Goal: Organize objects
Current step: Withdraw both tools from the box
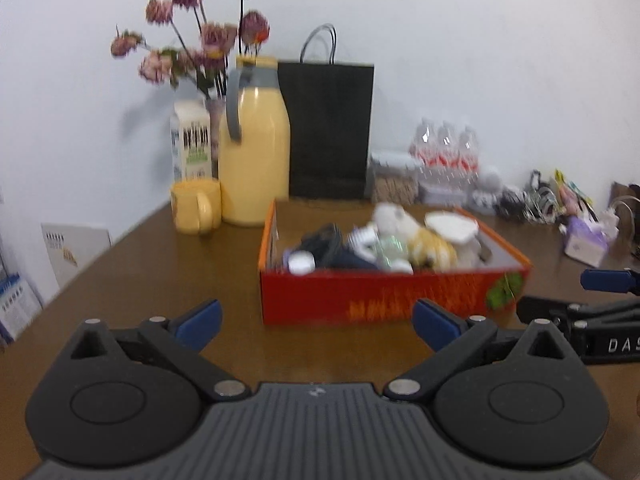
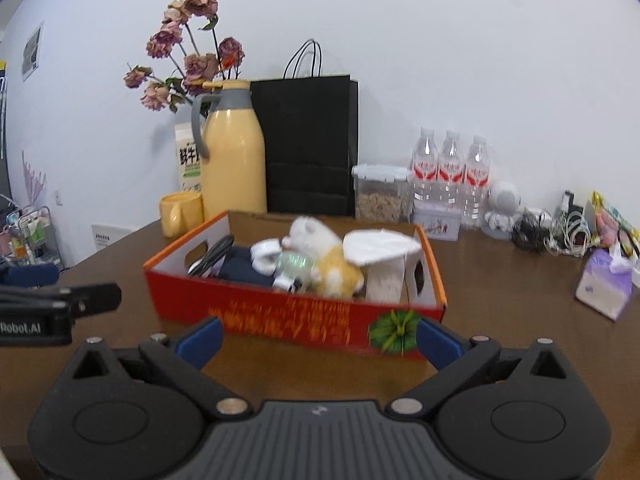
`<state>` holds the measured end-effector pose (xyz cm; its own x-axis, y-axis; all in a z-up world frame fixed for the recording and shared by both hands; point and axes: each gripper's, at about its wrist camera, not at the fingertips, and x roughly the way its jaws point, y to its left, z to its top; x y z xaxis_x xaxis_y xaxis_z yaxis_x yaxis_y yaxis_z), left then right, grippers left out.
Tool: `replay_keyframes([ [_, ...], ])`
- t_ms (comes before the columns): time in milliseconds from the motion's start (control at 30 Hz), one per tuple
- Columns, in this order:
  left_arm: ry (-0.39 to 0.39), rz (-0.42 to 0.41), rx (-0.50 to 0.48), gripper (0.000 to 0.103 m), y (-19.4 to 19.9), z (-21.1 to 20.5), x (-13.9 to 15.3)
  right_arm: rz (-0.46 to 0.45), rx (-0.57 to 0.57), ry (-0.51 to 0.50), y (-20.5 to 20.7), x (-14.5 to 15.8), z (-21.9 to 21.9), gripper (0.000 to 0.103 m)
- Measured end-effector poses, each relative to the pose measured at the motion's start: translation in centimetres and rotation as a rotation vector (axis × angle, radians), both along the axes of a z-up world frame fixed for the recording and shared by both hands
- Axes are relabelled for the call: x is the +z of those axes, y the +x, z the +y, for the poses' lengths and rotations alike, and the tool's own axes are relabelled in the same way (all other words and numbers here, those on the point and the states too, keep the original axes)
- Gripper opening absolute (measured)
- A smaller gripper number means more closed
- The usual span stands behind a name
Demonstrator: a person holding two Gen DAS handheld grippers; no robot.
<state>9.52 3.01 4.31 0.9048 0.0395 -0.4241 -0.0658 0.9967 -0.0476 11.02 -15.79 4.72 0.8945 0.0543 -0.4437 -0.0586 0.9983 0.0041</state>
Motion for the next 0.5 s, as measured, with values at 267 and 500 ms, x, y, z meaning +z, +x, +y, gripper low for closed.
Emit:
replay_keyframes([
  [267, -0.01, 0.055, -0.008, 0.103, -2.8, -0.3, -1.3, 0.051, 0.005, 0.031, -3.0, -1.1, 0.2, 0.103],
  [500, -0.004, 0.054, -0.009, 0.103, -3.5, -0.6, -1.3, 0.049, 0.003, 0.043, -3.9, -1.1, 0.0, 0.103],
])
